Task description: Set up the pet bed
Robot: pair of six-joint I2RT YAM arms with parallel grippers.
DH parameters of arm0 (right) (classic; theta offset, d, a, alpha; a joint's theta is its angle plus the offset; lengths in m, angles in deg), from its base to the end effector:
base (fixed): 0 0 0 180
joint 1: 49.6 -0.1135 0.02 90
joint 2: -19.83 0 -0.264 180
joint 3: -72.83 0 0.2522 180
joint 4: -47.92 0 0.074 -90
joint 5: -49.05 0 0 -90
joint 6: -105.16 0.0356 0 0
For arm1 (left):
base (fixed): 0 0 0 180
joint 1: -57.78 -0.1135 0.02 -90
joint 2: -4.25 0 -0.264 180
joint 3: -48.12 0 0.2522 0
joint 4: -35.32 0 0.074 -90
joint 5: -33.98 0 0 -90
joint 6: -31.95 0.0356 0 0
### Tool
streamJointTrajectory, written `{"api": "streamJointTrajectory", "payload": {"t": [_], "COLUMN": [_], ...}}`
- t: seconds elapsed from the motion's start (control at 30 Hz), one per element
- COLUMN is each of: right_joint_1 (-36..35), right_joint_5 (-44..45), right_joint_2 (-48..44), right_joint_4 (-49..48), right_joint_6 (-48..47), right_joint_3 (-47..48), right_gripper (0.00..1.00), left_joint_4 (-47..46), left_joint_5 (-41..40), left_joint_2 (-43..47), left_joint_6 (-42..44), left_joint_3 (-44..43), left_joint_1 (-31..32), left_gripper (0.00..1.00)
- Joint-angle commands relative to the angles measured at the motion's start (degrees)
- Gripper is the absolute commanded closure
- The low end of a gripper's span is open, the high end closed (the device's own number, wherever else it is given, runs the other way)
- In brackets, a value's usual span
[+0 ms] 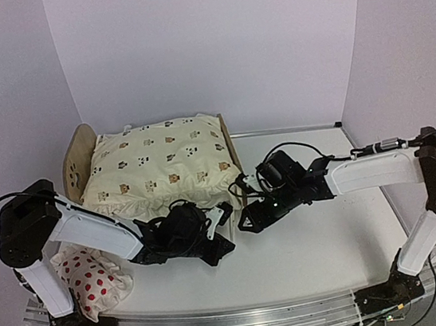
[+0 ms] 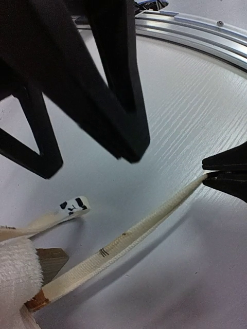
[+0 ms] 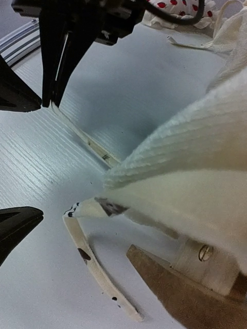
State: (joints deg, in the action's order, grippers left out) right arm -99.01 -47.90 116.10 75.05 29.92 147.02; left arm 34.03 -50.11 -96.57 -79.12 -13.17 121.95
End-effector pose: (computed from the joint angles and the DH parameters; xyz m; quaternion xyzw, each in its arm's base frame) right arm 0.2270 0.2716 0.1983 -0.2988 0.8869 0.2329 0.2645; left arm 0.1492 -0.3166 0.1446 0.3510 0.8274 -0.3293 0.2894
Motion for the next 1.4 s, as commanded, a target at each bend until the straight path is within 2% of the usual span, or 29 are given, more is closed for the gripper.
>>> {"api": "streamJointTrajectory", "payload": {"t": [0.0, 0.2, 0.33, 0.4, 0.47, 0.5, 0.67, 0.73, 0.9, 1.1, 1.23, 1.37], "right_joint_1": [0.03, 0.04, 0.06, 0.06, 0.07, 0.1, 0.07, 0.09, -0.02, 0.04, -0.06, -0.26], "right_joint_5": [-0.62, 3.17, 4.55, 5.07, 5.27, 5.24, 2.61, 1.17, 0.49, 2.7, 1.67, 1.15], "right_joint_2": [3.36, 2.04, -0.46, -1.57, -2.28, -2.75, -6.41, -7.25, -2.77, 4.72, 7.14, 7.78], "right_joint_4": [-6.33, -7.12, -6.87, -6.45, -5.41, -5.09, -3.5, -3.35, -3.76, -4.27, -4.69, -5.04], "right_joint_6": [-1.66, -1.54, -1.0, -0.53, 0.0, 0.29, 0.74, 0.31, -2.04, -3.63, -3.16, -2.42], "right_joint_3": [-0.23, -0.71, -0.72, -1.1, -1.56, -2.11, -5.07, -6.13, -5.8, -0.77, 1.19, 2.12], "right_gripper": [0.43, 0.64, 0.83, 0.9, 0.9, 0.86, 0.56, 0.47, 0.38, 0.4, 0.55, 0.76], "left_joint_4": [0.84, 5.43, 8.77, 9.59, 10.18, 10.54, 10.43, 10.33, 8.94, 8.85, 8.36, 7.81], "left_joint_5": [2.75, 3.03, 2.65, 2.53, 1.38, 0.53, -0.84, -1.32, -1.34, -1.57, -2.38, -2.86], "left_joint_2": [4.23, 11.66, 16.26, 18.01, 18.77, 18.92, 18.11, 17.56, 16.69, 16.67, 17.88, 18.94], "left_joint_6": [-2.22, -2.86, -2.93, -2.9, -2.71, -2.62, -2.52, -2.3, -2.05, -1.88, -1.96, -1.97], "left_joint_3": [0.33, -2.03, -3.16, -2.77, -2.19, -1.88, -0.74, -0.47, 0.33, 0.7, 1.93, 3.24], "left_joint_1": [1.54, 3.94, 4.62, 4.65, 4.65, 4.65, 4.66, 4.66, 4.62, 4.63, 4.65, 4.66], "left_gripper": [1.0, 1.0, 1.0, 1.0, 1.0, 1.0, 1.0, 1.0, 1.0, 1.0, 1.0, 1.0]}}
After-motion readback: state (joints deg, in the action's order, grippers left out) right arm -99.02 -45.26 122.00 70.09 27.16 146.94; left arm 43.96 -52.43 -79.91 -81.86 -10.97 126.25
